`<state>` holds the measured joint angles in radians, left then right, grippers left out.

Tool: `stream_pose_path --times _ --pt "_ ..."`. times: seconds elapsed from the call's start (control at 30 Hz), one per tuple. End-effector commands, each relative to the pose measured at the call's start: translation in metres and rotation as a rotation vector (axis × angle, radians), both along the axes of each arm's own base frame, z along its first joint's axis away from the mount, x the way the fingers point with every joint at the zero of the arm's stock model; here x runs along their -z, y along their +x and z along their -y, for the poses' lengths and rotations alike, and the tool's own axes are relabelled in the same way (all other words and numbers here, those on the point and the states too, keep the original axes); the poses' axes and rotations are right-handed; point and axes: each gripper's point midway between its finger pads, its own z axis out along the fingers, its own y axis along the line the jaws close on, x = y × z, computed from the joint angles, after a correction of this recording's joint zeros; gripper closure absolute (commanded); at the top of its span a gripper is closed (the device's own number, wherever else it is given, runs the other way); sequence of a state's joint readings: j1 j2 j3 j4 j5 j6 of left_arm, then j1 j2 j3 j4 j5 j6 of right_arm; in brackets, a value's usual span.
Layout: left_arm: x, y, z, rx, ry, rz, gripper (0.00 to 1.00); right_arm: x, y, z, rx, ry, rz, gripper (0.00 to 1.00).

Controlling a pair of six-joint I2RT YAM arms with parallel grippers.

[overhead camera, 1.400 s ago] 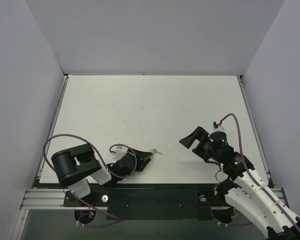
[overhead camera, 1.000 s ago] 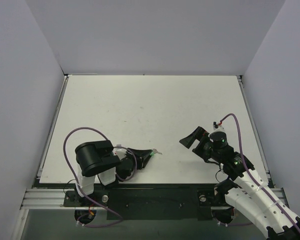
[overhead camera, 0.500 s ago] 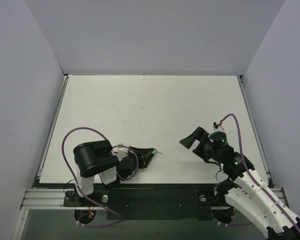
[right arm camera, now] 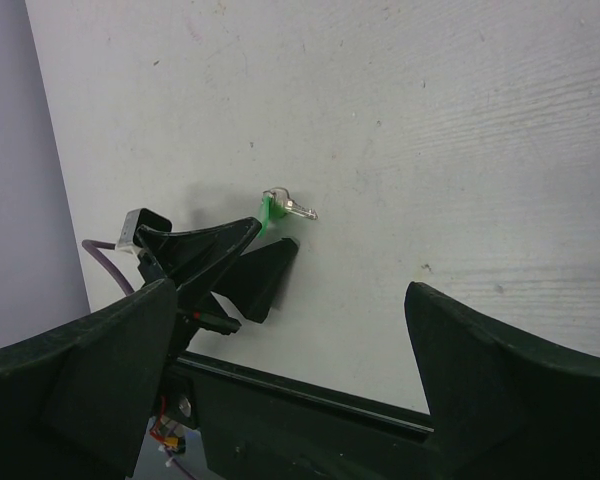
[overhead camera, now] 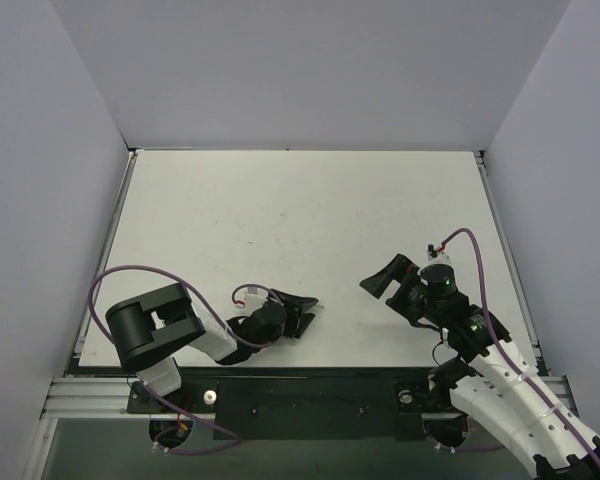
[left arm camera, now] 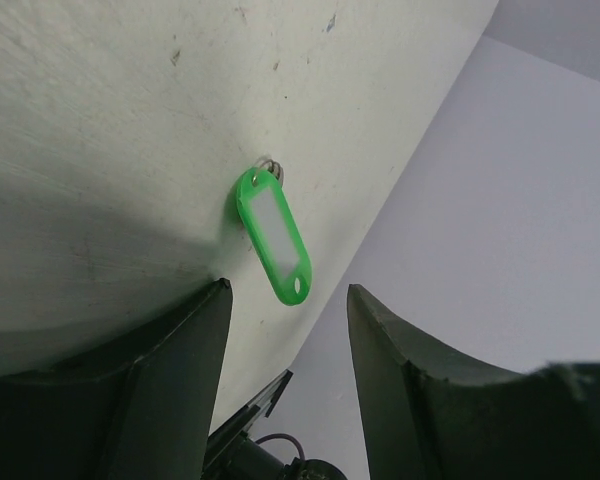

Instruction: Remove the keys from the keyring

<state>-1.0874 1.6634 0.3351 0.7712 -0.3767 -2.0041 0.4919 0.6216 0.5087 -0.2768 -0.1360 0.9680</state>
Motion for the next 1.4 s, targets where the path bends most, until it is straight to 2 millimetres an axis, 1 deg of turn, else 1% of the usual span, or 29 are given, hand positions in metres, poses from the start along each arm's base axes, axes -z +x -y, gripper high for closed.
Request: stream_pose_path --times 0.0,0.03,0.07,0.17,0.23,0.27,0.3,0.33,0.37,0.47,0.63,0.83,0.9,1.03,1.07,1.1,1.23,1.33,1.37 --pt "0.056 -0.017 -0.024 -0.053 0.123 -0.183 0.39 -0.015 0.004 0.001 0.006 -0.003 0.037 0.08" --pt "0.06 -0.017 -0.024 -0.055 0.128 -0.191 0.4 -0.015 0.003 0.001 0.004 -0.003 0.039 0.08" --pt "0.058 -0.016 -0.022 -0.056 0.122 -0.19 0.4 -0.015 0.003 0.002 0.006 -0.007 0.036 0.08" --pt "0.057 -0.014 -0.021 -0.058 0.139 -0.184 0.46 -0.015 0.003 0.003 0.005 -0.015 0.036 0.08" --pt "0.057 -0.014 -0.023 -0.059 0.159 -0.181 0.49 -0.014 0.002 0.003 0.004 -0.014 0.034 0.08" --pt "0.058 -0.015 -0.025 -0.061 0.179 -0.189 0.49 -0.015 0.002 0.003 0.003 -0.015 0.036 0.08" --pt "0.055 -0.013 -0.026 -0.066 0.179 -0.184 0.49 -0.014 0.003 0.003 0.003 -0.016 0.035 0.08" --pt "0.059 -0.015 -0.031 -0.07 0.201 -0.193 0.49 -0.014 0.003 0.003 0.003 -0.016 0.035 0.08" --pt "0.055 -0.013 -0.033 -0.081 0.198 -0.186 0.49 -0.016 0.003 0.003 0.003 -0.014 0.038 0.08" --pt "0.057 -0.013 -0.044 -0.099 0.213 -0.189 0.49 -0.016 0.003 0.003 0.003 -0.014 0.039 0.08" --pt "0.061 -0.006 -0.055 -0.093 0.241 -0.187 0.49 -0.017 0.003 0.002 0.003 -0.01 0.039 0.08" --pt "0.059 -0.002 -0.05 -0.071 0.259 -0.168 0.5 -0.018 0.002 0.002 -0.003 -0.016 0.04 0.08" --pt "0.057 0.0 -0.05 -0.071 0.267 -0.159 0.51 -0.017 0.002 0.003 0.001 -0.02 0.037 0.08" --pt "0.053 0.003 -0.052 -0.071 0.289 -0.144 0.6 -0.018 0.003 0.003 0.001 -0.019 0.039 0.08" --pt "0.051 0.005 -0.051 -0.064 0.293 -0.132 0.64 -0.018 0.003 0.003 0.0 -0.021 0.038 0.08" --pt "0.051 0.005 -0.052 -0.061 0.302 -0.132 0.65 -0.019 0.003 0.003 0.0 -0.019 0.042 0.08" --pt "0.049 0.006 -0.051 -0.051 0.319 -0.124 0.74 -0.018 0.003 0.003 0.002 -0.02 0.035 0.08" --pt "0.045 0.007 -0.052 -0.045 0.339 -0.112 0.77 -0.017 0.002 0.003 -0.001 -0.022 0.035 0.08" --pt "0.042 0.008 -0.052 -0.047 0.341 -0.104 0.79 -0.017 0.002 0.003 0.0 -0.02 0.035 0.08"
